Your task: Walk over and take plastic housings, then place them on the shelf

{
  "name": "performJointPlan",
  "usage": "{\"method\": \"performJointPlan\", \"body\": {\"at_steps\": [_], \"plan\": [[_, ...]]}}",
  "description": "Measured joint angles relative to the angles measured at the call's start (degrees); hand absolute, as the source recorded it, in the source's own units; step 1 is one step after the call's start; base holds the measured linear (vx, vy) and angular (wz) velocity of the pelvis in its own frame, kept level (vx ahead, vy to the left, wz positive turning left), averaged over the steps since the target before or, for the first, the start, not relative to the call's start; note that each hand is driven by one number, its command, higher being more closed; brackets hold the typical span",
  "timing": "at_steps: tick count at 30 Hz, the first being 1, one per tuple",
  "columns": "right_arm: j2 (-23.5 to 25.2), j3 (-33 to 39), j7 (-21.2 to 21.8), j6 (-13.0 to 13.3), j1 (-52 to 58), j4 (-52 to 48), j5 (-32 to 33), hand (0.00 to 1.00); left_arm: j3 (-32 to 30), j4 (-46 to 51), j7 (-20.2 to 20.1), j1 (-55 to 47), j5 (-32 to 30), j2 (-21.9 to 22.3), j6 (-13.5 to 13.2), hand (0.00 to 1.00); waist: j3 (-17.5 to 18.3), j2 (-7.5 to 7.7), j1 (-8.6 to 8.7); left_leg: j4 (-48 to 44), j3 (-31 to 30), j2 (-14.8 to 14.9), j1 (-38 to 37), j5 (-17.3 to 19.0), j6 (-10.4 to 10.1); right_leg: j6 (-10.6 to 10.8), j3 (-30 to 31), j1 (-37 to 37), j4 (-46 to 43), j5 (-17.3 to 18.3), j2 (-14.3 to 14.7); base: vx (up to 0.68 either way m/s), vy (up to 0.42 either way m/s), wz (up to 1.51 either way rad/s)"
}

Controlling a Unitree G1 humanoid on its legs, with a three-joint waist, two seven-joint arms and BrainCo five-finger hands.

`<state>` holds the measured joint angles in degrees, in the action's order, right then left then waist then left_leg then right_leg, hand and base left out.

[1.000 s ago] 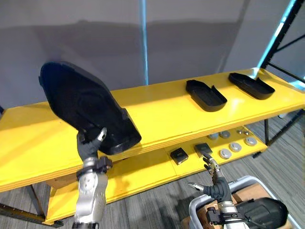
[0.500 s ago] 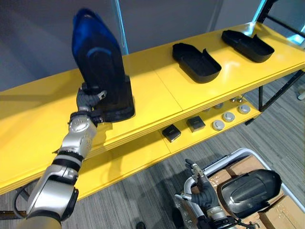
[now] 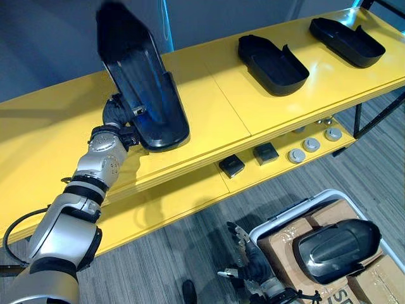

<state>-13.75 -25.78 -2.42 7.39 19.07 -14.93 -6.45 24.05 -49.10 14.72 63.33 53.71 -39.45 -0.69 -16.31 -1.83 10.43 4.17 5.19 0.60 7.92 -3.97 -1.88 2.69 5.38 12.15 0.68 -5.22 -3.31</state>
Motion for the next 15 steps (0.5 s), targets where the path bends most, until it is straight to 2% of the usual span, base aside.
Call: {"method": "performJointPlan", "body": {"at_steps": [15], "plan": [[0.04,-0.22,-1.04,-0.02,-0.04,0.0,-0.9,0.0,-7.06,-1.98,6.32,0.02,-1.16,1.68,0.1,0.0,-1.13,0.74,-0.08,0.7,-0.4,0.0,0.0,-0.71,0.04,-0.05,-0.28,0.1,0.06,-0.32,0.02,0.0,0.036,0.01]]}}
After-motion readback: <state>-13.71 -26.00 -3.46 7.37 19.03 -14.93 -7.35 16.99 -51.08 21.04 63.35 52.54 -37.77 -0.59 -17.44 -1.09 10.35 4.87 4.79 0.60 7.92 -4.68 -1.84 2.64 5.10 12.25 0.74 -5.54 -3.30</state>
